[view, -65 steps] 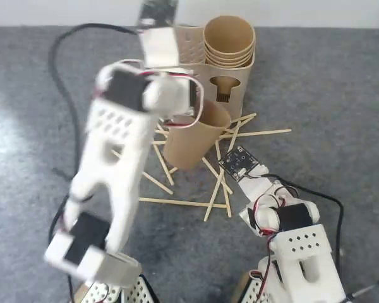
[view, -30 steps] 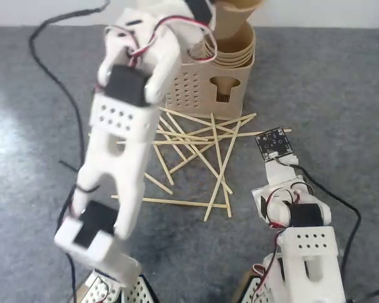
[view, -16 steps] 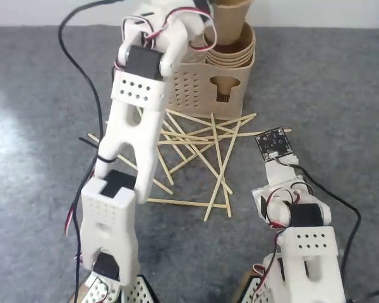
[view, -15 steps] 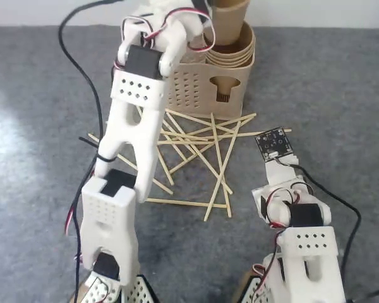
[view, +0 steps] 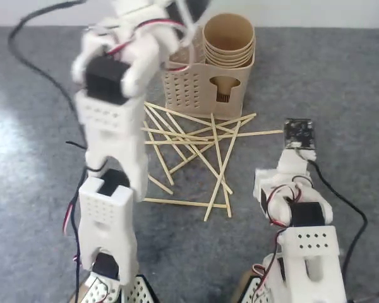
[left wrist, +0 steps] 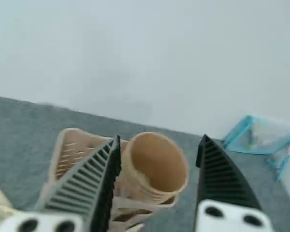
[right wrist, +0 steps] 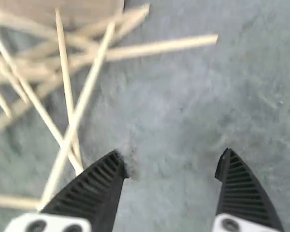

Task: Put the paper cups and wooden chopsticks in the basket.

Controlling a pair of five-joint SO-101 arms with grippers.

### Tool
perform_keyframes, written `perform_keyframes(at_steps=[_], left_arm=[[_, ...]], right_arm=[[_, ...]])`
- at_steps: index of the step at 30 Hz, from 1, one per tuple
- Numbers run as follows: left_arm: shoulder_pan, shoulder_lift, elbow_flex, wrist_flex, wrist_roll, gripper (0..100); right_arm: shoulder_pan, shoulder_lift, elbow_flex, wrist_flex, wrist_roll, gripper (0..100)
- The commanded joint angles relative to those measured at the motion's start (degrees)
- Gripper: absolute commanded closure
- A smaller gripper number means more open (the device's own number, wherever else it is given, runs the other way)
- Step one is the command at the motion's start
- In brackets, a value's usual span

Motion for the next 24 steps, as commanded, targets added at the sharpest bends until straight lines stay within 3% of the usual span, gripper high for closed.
perform_keyframes(at_steps=[1, 5, 13, 18, 24], left_arm=[[-7.03, -5.45, -1.45, 7.38, -3.60, 76], [-15.47, -11.87, 11.56, 7.21, -7.56, 79], [-18.99, -32.18, 44.18, 7.12, -10.73, 79], [-18.90, -43.60, 62.11, 3.96, -10.81, 79], [-20.66, -54.24, 86.55, -6.77, -10.99, 79]], right_arm=[[-1.27, -0.84, -4.40, -3.38, -6.42, 71.5], [-6.29, -0.75, -6.95, -3.38, -9.14, 71.6], [-11.74, 1.01, -9.14, -4.44, -9.85, 71.5], [-11.82, 13.76, -16.53, -3.47, -10.11, 71.6], [-11.91, 31.16, -26.29, -1.63, -13.45, 71.6]])
